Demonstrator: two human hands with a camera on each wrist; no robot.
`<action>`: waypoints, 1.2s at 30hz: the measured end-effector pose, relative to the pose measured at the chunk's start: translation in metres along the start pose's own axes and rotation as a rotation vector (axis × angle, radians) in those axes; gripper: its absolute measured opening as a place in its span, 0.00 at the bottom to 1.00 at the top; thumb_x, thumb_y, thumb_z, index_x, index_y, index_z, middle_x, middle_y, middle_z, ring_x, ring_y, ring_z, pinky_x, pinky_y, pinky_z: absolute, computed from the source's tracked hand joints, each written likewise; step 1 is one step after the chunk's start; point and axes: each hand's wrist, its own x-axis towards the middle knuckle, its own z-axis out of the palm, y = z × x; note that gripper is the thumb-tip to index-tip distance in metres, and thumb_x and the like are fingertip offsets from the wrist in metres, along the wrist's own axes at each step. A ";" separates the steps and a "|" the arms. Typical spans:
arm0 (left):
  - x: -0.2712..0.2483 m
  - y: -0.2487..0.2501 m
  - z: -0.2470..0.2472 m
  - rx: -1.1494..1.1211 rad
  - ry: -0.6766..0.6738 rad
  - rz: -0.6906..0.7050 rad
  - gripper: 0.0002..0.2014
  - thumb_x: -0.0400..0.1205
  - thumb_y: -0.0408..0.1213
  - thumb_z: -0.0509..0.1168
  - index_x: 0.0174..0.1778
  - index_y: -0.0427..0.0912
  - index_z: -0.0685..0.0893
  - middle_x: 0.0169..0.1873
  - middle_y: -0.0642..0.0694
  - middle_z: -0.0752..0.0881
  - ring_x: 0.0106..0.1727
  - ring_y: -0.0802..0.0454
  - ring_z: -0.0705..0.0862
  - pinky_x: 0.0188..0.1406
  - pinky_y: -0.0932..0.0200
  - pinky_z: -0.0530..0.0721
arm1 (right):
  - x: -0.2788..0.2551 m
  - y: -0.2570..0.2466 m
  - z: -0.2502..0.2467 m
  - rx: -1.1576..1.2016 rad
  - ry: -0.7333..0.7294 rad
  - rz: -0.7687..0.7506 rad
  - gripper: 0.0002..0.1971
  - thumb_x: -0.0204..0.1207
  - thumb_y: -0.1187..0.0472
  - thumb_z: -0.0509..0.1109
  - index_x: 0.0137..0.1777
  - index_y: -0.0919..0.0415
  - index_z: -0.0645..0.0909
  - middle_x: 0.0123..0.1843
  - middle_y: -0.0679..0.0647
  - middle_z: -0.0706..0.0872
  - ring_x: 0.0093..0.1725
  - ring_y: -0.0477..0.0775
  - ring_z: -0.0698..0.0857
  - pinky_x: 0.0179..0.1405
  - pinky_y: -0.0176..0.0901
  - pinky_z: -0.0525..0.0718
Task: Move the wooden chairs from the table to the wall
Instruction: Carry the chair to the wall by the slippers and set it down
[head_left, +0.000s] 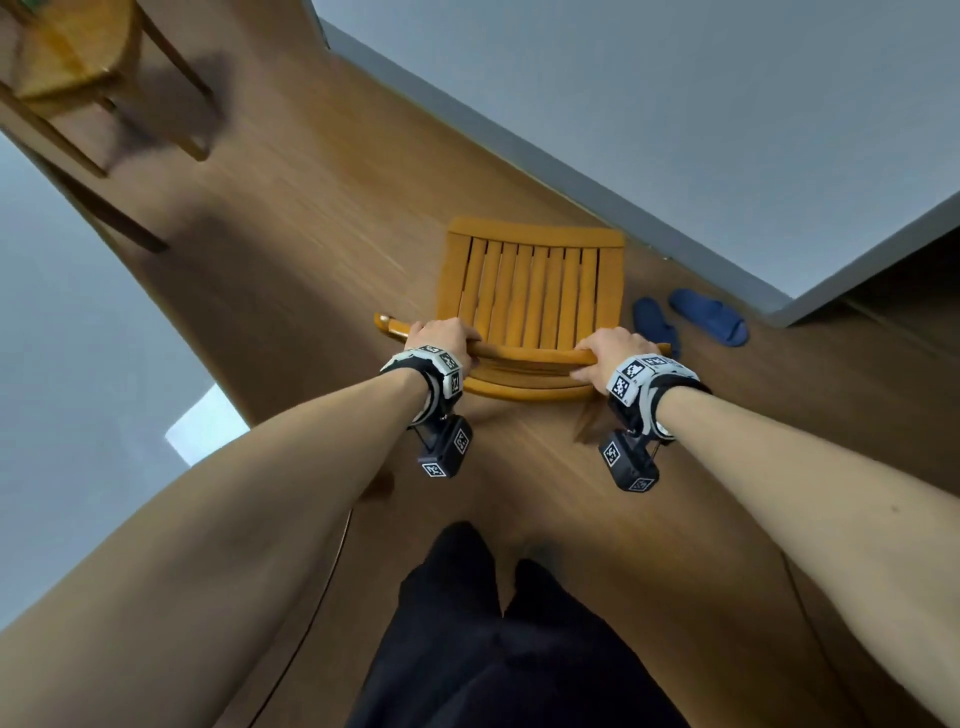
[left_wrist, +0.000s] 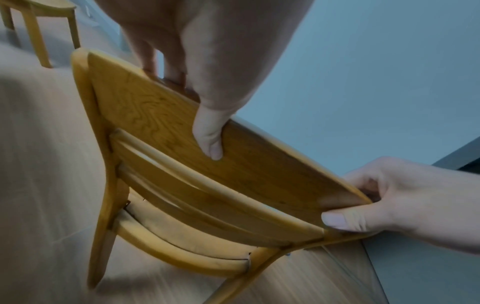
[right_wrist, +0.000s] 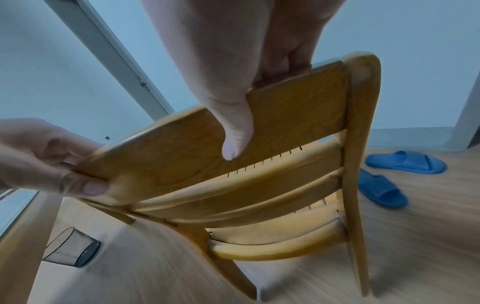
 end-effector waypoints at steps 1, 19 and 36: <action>0.006 0.004 -0.011 0.000 0.005 0.003 0.16 0.83 0.37 0.67 0.67 0.53 0.86 0.59 0.46 0.87 0.66 0.41 0.81 0.71 0.49 0.69 | 0.005 0.002 -0.011 0.004 0.004 0.004 0.16 0.81 0.44 0.72 0.64 0.48 0.86 0.53 0.53 0.85 0.55 0.59 0.82 0.47 0.50 0.75; 0.179 -0.007 -0.177 0.132 0.013 0.357 0.03 0.83 0.43 0.70 0.51 0.53 0.84 0.47 0.51 0.85 0.52 0.45 0.84 0.59 0.46 0.80 | 0.119 -0.022 -0.165 0.108 0.186 0.170 0.08 0.79 0.44 0.74 0.49 0.47 0.86 0.43 0.49 0.86 0.45 0.56 0.84 0.47 0.50 0.81; 0.318 -0.010 -0.207 0.123 -0.069 0.311 0.07 0.81 0.37 0.71 0.51 0.51 0.92 0.43 0.50 0.90 0.50 0.45 0.86 0.63 0.46 0.81 | 0.232 -0.031 -0.181 0.245 0.077 0.297 0.06 0.78 0.46 0.76 0.45 0.46 0.86 0.43 0.49 0.87 0.47 0.57 0.85 0.47 0.50 0.81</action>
